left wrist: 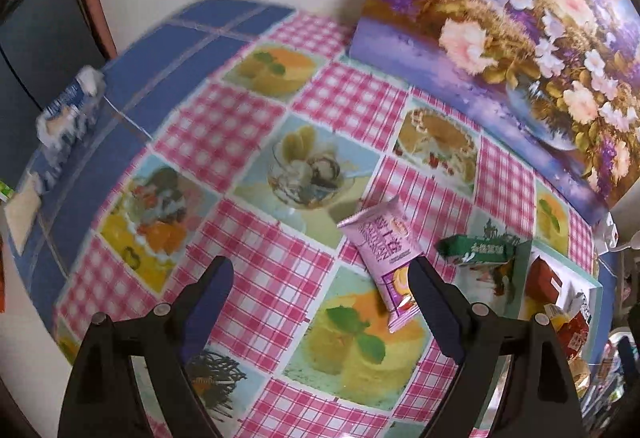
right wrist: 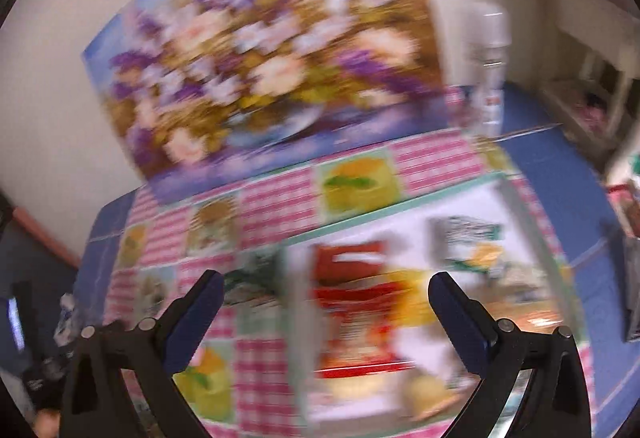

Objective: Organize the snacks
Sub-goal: 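Grasp the pink swiss roll packet with the left tool while the right tool grasps the green bar packet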

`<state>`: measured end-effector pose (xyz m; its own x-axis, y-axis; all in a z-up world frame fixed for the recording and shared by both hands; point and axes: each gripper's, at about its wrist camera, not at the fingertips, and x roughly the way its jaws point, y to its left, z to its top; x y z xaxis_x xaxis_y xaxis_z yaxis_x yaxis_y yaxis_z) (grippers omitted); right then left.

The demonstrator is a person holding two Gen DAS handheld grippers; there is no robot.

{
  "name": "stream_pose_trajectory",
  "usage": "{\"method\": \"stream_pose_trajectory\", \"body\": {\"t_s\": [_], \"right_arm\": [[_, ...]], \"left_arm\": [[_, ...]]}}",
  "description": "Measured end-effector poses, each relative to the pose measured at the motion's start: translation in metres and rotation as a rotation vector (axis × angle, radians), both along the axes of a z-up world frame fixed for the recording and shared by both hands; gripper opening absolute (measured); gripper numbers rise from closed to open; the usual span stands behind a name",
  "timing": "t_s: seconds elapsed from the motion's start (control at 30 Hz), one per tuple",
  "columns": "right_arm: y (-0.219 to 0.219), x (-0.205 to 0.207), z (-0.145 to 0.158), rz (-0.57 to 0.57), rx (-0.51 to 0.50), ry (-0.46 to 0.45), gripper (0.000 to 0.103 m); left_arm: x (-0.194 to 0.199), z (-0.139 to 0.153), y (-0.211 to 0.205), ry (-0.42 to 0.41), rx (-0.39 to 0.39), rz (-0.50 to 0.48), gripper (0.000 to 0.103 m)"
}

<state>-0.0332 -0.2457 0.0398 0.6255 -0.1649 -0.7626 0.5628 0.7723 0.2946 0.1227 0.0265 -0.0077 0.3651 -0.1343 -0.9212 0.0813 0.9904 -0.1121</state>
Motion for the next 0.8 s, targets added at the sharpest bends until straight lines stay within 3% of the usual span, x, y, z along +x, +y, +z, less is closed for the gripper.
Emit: {"method": "stream_pose_trajectory", "body": {"t_s": [0.2, 0.67, 0.8], "right_arm": [[0.038, 0.044, -0.026, 0.111, 0.057, 0.036, 0.103], [0.055, 0.098, -0.069, 0.210, -0.054, 0.155, 0.103], [0.058, 0.105, -0.073, 0.227, -0.068, 0.163, 0.103]], "left_arm": [[0.017, -0.035, 0.002, 0.101, -0.069, 0.011, 0.089], [0.041, -0.065, -0.029, 0.170, -0.169, -0.032, 0.089], [0.041, -0.071, -0.041, 0.178, -0.155, -0.050, 0.088]]}}
